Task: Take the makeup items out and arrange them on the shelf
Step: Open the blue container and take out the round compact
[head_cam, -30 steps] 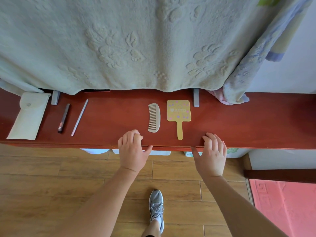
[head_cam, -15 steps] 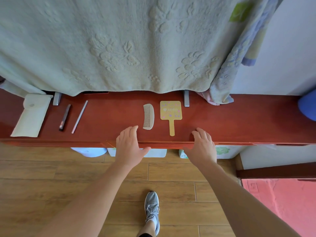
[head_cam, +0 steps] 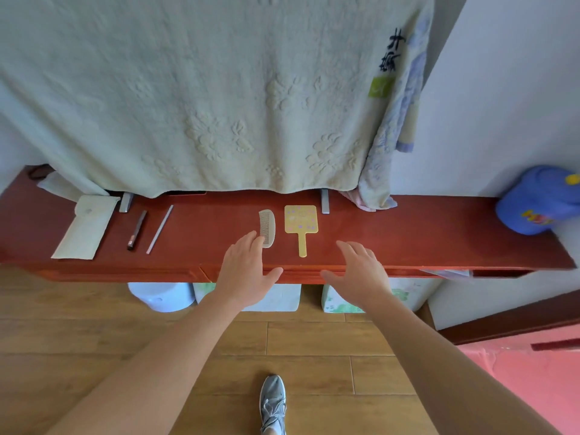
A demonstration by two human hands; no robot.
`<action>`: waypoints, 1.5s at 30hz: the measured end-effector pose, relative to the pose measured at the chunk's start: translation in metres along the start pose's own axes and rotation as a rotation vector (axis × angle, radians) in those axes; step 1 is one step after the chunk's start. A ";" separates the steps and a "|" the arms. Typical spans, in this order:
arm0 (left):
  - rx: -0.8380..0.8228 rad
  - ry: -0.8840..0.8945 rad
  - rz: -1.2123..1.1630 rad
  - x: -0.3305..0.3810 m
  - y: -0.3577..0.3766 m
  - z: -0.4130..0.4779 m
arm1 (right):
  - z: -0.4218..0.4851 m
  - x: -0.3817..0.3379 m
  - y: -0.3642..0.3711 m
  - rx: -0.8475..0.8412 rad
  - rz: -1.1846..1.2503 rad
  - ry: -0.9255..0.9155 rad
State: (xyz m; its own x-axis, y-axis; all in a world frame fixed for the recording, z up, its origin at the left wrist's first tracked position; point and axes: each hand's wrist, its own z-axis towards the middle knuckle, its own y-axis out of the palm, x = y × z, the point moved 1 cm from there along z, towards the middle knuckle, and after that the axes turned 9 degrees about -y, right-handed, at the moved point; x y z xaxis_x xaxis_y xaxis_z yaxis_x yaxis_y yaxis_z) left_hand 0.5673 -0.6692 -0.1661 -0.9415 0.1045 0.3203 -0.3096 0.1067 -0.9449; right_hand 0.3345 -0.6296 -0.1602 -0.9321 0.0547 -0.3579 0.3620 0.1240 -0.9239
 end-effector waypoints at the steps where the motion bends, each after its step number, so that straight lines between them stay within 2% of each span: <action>1: 0.002 0.017 0.001 0.006 -0.007 -0.004 | -0.005 -0.003 -0.007 0.010 -0.008 -0.011; 7: -0.015 0.053 0.017 0.033 -0.052 -0.028 | -0.041 -0.013 -0.057 0.060 -0.054 -0.047; 12: 0.035 0.101 0.010 0.055 -0.087 -0.051 | -0.080 -0.021 -0.103 0.120 -0.082 -0.078; 25: 0.066 0.100 0.006 0.124 -0.161 -0.130 | -0.169 -0.027 -0.192 0.234 -0.058 -0.135; 35: 0.045 0.156 0.043 0.144 -0.176 -0.131 | -0.193 -0.010 -0.214 0.276 -0.100 -0.062; 45: 0.069 0.311 0.064 0.142 -0.181 -0.094 | -0.177 -0.014 -0.218 0.325 -0.130 0.034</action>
State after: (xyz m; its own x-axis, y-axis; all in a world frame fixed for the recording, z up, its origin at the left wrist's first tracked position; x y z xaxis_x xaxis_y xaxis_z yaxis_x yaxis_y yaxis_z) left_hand 0.5020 -0.5806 0.0570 -0.8768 0.4073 0.2557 -0.2694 0.0244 -0.9627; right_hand 0.2702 -0.4820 0.0702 -0.9676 0.0923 -0.2350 0.2146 -0.1896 -0.9581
